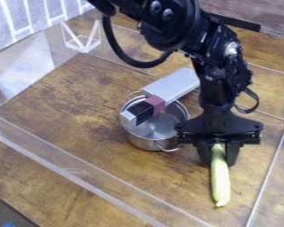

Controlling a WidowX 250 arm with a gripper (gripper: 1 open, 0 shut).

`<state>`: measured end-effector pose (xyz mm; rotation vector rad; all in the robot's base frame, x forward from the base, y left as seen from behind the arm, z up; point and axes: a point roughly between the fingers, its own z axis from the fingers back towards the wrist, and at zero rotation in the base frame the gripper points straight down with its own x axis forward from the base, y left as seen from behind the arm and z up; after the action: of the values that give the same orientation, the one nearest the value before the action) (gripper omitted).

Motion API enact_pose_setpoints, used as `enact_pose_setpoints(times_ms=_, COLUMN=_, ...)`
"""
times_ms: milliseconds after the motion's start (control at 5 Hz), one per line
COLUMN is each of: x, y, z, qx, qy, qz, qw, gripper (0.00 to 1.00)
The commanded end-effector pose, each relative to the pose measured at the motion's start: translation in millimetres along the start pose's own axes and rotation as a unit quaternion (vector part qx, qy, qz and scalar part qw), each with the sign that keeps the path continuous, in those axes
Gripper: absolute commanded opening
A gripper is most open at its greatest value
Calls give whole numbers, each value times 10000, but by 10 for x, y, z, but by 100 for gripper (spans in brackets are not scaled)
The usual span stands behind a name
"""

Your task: Put the spoon into the silver pot

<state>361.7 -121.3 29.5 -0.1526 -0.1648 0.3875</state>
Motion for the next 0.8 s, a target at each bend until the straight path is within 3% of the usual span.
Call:
enact_pose_setpoints(times_ms=0, x=157, y=102, z=171, qx=-157, qy=-224, qz=58, qw=9996, gripper=0)
enact_pose_setpoints(times_ms=400, x=125, y=102, z=243, qx=-195, qy=-187, qz=-382, qw=9989, gripper=0)
enact_pose_setpoints(times_ms=600, x=132, y=56, z=309, qx=-176, qy=-214, qz=-368, qw=9989, gripper=0)
